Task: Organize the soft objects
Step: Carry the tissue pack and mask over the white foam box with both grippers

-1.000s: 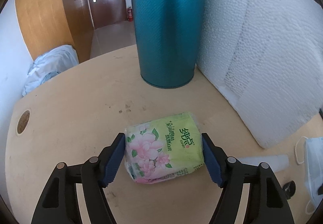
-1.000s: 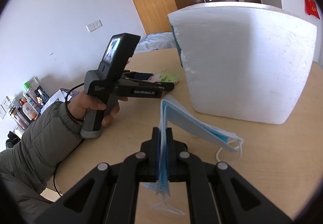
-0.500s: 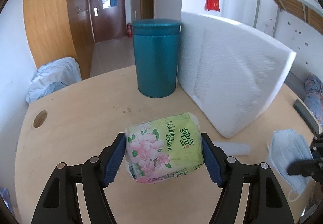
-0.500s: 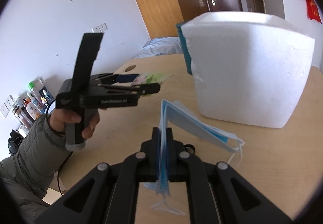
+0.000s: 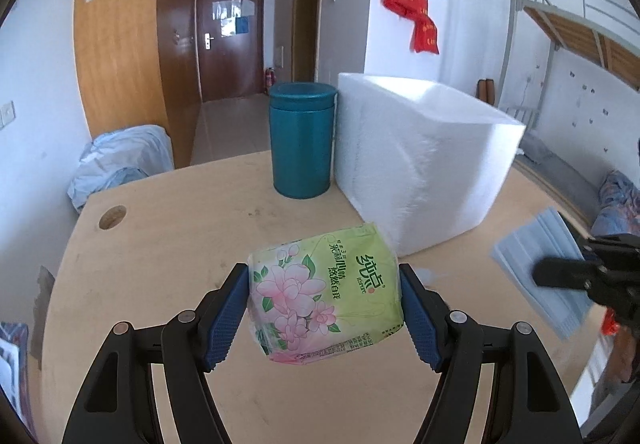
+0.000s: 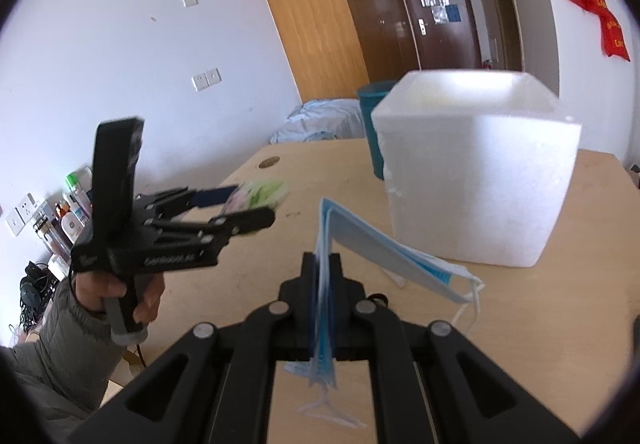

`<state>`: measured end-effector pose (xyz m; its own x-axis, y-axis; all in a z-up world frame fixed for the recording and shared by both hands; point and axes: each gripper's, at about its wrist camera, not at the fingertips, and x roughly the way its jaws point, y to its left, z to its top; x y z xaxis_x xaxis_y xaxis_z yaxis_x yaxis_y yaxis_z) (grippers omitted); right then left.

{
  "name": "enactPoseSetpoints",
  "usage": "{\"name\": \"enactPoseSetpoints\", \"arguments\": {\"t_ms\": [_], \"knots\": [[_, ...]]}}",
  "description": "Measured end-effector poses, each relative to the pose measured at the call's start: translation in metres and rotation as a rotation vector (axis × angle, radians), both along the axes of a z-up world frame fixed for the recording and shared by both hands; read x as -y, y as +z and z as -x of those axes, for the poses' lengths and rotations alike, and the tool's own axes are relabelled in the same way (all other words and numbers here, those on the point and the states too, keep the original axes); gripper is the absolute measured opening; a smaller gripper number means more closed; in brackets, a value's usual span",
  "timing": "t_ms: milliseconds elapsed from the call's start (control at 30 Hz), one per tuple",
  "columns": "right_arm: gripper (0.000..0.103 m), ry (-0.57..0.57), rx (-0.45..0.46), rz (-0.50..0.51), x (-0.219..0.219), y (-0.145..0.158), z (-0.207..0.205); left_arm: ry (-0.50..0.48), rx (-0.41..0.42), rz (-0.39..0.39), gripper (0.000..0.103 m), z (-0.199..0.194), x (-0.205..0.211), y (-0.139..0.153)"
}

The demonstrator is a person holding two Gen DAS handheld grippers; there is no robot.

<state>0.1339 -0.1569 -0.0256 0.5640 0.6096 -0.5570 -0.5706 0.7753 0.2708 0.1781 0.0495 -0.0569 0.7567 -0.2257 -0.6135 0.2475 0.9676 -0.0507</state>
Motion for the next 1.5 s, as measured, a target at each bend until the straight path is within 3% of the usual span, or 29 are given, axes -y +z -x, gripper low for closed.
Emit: {"name": "enactPoseSetpoints", "arguments": {"t_ms": [600,800,1100,1500], "knots": [[0.007,-0.061,0.100,-0.001,0.016,0.029,0.025,0.050,0.076,0.104,0.073,0.080,0.032,0.039],[0.007,-0.086,0.133,0.001,0.021,0.039,0.027,0.028,0.128,0.096,0.073,0.094,0.049,0.060],[0.007,-0.126,0.177,0.011,0.025,0.055,0.019,0.005,0.222,0.094,0.073,0.088,0.072,0.088],[0.007,-0.162,0.221,0.011,0.035,0.074,0.001,-0.045,0.243,0.113,0.073,0.061,0.079,0.098]]}}
